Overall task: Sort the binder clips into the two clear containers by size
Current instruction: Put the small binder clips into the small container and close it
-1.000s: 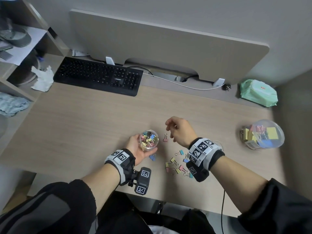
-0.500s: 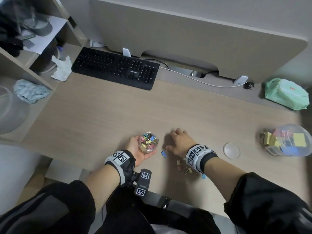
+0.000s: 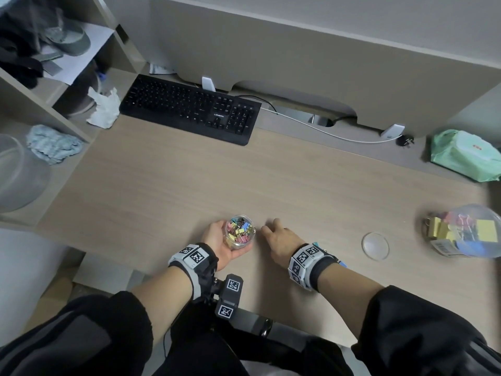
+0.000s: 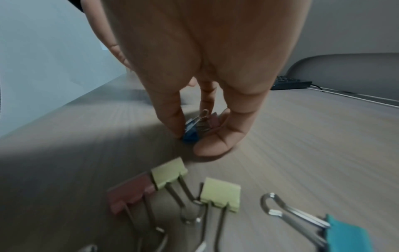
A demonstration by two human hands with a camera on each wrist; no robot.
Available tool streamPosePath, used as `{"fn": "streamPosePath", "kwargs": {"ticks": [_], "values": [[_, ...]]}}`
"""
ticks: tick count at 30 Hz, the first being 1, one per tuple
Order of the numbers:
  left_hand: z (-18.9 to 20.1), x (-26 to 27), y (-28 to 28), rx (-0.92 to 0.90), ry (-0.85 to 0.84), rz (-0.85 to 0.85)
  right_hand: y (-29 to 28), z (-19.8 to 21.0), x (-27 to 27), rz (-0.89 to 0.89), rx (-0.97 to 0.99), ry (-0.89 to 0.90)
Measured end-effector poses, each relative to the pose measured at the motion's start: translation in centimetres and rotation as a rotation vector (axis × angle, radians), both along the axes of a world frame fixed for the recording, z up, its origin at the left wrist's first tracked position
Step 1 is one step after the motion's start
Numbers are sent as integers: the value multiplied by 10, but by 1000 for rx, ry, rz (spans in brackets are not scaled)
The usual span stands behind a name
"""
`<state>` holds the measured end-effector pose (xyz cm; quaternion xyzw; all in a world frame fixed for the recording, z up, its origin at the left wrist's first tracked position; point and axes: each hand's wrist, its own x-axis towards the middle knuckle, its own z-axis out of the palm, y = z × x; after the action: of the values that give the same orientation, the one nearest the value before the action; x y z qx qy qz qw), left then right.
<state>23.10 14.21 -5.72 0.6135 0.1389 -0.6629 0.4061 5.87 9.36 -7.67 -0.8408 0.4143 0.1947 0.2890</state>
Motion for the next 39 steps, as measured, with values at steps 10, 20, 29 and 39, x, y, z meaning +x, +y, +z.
{"fn": "streamPosePath", "kwargs": {"ticks": [10,20,29,39], "values": [[-7,-6,-1,21,-15,-30,-13,-1,-13,-109,24,-40],[-5,-19,-11,23,-26,-51,-36,57,-12,-332,-39,-473],[8,-60,-29,-95,59,-118,-17,90,-11,-226,-4,-460],[13,-68,-39,-166,65,-161,-30,101,-31,-256,-156,-509]]}}
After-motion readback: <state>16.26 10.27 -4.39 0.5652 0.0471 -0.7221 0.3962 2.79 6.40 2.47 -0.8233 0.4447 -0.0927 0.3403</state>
